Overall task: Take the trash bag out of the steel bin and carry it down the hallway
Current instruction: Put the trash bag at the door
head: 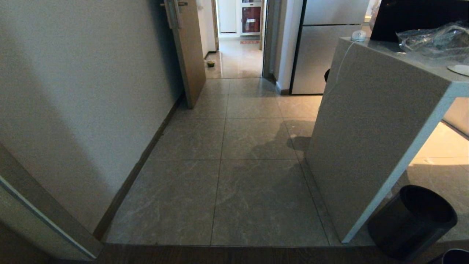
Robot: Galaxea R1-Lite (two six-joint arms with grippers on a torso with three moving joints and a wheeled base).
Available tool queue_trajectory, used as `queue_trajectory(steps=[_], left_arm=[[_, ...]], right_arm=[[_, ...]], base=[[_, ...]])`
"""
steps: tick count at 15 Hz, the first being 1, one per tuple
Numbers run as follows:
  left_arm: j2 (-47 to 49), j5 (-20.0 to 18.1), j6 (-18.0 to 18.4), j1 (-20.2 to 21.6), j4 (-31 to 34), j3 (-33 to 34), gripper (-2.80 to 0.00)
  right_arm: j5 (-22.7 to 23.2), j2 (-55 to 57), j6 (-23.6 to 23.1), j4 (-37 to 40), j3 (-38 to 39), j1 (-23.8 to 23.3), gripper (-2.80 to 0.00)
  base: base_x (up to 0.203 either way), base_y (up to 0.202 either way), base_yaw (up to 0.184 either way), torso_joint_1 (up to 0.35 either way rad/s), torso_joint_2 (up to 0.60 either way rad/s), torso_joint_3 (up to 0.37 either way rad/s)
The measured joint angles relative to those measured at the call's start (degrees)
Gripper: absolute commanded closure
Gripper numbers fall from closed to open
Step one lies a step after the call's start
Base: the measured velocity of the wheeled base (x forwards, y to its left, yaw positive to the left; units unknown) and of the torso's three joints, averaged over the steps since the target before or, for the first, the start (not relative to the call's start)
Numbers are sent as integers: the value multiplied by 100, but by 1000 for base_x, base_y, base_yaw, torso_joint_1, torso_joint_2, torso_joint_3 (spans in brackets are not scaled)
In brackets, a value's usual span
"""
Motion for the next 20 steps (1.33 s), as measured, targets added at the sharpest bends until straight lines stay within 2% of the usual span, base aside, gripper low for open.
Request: queue_trajectory(steps=[20], left_arm=[[0, 11, -52, -2, 2, 0, 0]], right_arm=[[0, 2, 0, 0, 0, 0, 0]], base=[[190, 0, 1, 2, 2, 3]])
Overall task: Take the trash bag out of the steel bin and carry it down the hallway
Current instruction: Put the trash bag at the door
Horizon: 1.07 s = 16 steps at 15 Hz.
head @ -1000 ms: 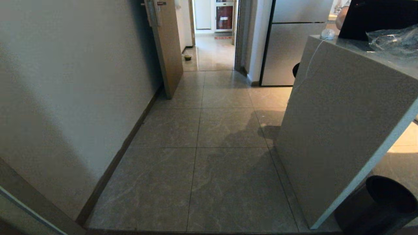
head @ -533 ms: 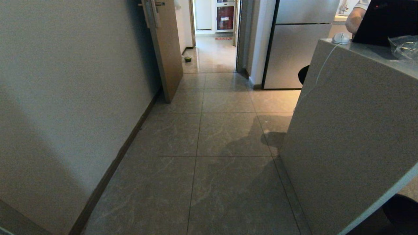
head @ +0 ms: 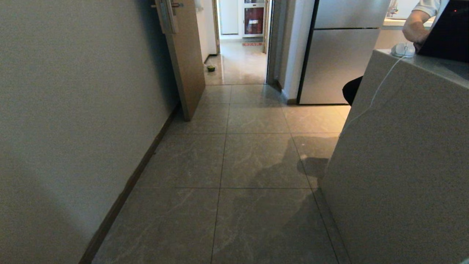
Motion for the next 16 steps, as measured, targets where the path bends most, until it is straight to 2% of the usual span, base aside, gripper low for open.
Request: queue_trajectory(steps=[16], left_arm=[[0, -9, 17, 2, 0, 0, 0]], right_arm=[[1, -2, 1, 0, 0, 0, 0]], base=[[190, 0, 1, 2, 3, 2]])
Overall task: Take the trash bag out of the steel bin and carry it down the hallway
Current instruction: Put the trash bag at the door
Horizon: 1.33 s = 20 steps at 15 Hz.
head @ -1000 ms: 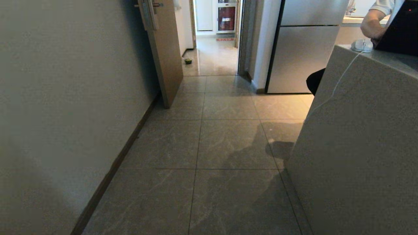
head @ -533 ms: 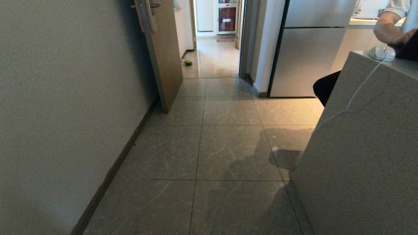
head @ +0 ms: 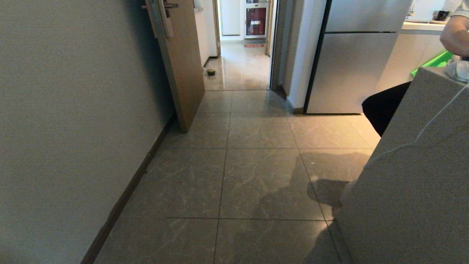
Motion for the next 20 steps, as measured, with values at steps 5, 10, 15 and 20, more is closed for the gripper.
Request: queue_trajectory(steps=[5, 10, 15, 20], left_arm=[[0, -2, 2, 0, 0, 0, 0], [0, -2, 2, 0, 0, 0, 0], [0, 0, 2, 0, 0, 0, 0], [0, -1, 0, 0, 0, 0, 0]], right_arm=[[0, 2, -1, 0, 0, 0, 0], [-2, 2, -1, 2, -5, 0, 0], [0, 2, 0, 2, 0, 0, 0], [-4, 0, 0, 0, 0, 0, 0]], base=[[190, 0, 2, 4, 4, 3], [192, 0, 3, 1, 2, 4], [192, 0, 1, 2, 2, 3], [191, 0, 2, 4, 1, 3]])
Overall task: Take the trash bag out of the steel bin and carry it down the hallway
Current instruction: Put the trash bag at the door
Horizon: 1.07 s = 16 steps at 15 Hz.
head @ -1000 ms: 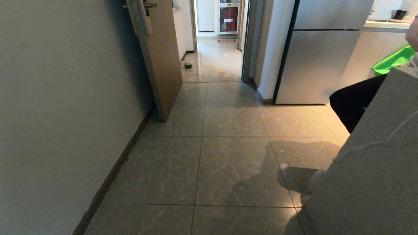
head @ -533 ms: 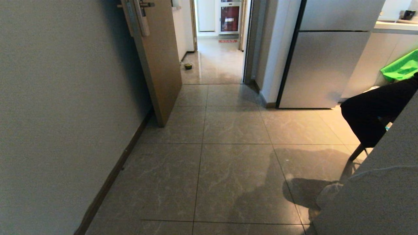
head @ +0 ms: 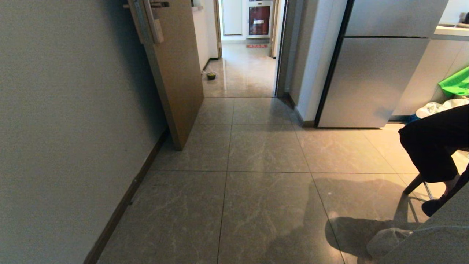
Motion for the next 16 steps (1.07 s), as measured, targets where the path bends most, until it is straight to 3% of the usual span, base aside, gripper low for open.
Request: queue_trajectory(steps=[16], left_arm=[[0, 1, -17, 0, 0, 0, 0]], right_arm=[[0, 2, -1, 0, 0, -2, 0]], base=[[191, 0, 1, 2, 2, 1]])
